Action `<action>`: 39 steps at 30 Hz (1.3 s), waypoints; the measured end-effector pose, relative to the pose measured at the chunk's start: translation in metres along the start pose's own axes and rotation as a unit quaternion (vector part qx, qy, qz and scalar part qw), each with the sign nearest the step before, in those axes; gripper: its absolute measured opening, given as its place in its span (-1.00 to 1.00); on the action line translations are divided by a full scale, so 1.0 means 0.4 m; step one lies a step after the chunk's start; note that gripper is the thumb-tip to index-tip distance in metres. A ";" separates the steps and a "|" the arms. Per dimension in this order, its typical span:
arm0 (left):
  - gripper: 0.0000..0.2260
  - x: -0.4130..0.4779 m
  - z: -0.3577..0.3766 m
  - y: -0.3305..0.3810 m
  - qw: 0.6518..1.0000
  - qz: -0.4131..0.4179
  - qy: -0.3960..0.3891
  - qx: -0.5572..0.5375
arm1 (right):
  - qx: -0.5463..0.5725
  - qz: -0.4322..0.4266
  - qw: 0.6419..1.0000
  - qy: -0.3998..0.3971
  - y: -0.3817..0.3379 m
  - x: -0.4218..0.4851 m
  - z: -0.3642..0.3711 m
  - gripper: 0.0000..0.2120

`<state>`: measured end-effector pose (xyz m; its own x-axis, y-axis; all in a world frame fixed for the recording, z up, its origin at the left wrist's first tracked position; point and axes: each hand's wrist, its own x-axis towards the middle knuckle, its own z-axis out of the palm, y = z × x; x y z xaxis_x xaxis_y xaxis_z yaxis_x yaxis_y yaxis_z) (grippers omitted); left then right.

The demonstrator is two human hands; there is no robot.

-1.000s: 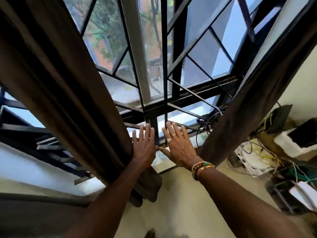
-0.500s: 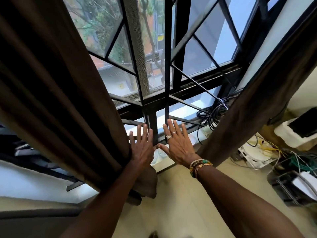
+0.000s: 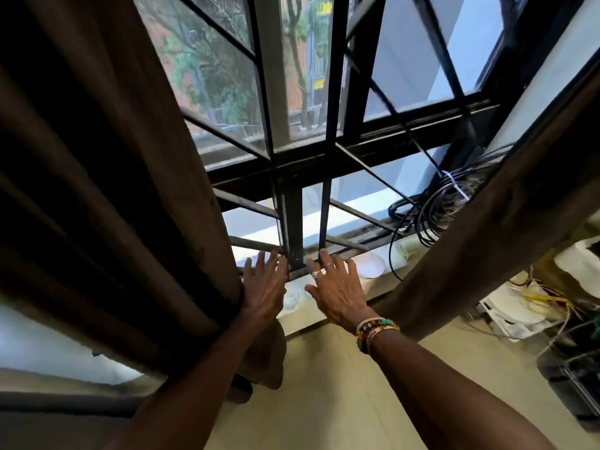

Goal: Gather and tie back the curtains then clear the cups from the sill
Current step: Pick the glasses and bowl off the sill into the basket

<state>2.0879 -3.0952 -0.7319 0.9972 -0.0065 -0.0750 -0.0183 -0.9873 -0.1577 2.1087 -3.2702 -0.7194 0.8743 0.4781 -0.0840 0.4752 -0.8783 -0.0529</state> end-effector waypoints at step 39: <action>-0.29 0.053 0.577 0.004 0.997 -0.055 -0.032 -0.054 | 0.092 0.096 0.991 0.017 0.039 0.120 0.591 -0.52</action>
<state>2.0923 -3.0605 -0.9610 0.9859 0.1093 -0.1268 0.1020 -0.9928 -0.0624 2.1345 -3.2595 -0.9596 0.9513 0.2987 -0.0764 0.2760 -0.9354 -0.2210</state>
